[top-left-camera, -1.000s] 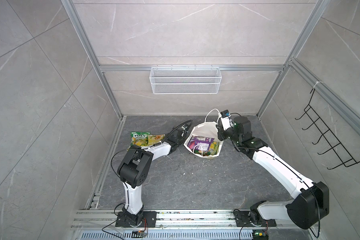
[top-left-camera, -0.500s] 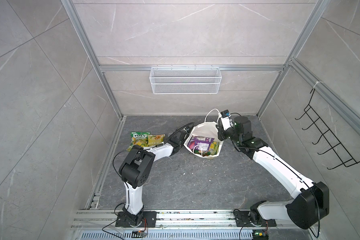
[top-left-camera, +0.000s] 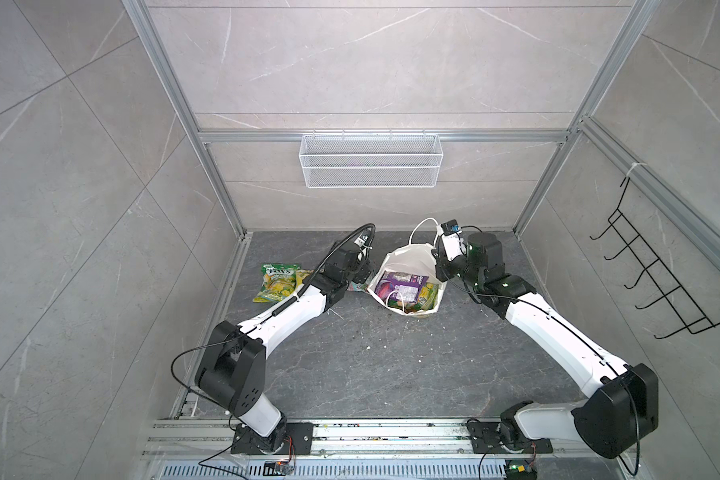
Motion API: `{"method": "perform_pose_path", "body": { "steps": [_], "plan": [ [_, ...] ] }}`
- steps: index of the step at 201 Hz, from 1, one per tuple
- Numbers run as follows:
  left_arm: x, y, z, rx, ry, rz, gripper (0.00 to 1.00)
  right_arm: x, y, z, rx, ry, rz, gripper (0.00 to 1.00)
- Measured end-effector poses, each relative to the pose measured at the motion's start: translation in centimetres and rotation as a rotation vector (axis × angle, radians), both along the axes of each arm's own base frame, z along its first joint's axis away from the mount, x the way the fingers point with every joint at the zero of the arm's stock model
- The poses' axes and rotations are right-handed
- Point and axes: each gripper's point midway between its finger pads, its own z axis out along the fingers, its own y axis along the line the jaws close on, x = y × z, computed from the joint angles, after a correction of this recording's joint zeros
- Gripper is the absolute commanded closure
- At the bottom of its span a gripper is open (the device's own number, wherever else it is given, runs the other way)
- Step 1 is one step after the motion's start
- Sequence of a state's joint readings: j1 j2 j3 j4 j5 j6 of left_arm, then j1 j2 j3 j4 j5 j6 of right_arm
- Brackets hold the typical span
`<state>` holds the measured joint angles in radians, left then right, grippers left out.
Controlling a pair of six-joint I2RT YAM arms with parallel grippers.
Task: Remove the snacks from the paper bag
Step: 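Open the left gripper to release the teal packet and raise it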
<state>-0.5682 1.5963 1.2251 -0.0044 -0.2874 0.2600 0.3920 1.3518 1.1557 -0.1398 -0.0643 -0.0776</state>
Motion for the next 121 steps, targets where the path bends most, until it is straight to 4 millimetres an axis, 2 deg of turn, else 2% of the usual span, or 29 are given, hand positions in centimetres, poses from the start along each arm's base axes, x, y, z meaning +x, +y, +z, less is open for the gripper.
{"method": "perform_pose_path", "body": {
  "steps": [25,41,63,91,121],
  "plan": [
    [1.9,1.0,-0.6,-0.107,0.068,0.023,0.22,0.0,0.1,0.0,0.005,0.002,0.002,1.0],
    [3.5,2.5,-2.4,-0.171,0.146,0.061,0.23,0.0,0.1,0.0,0.009,0.004,0.003,1.0],
    [4.5,4.4,-5.6,-0.188,0.281,0.126,0.23,0.0,0.1,0.0,0.009,0.004,0.003,1.0],
    [8.1,3.2,-7.1,-0.206,0.363,0.163,0.22,-0.1,0.1,0.0,0.009,0.006,0.002,1.0],
    [8.2,2.4,-9.6,-0.2,0.461,0.195,0.19,0.0,0.1,0.0,0.017,0.01,-0.002,1.0]
  ]
}}
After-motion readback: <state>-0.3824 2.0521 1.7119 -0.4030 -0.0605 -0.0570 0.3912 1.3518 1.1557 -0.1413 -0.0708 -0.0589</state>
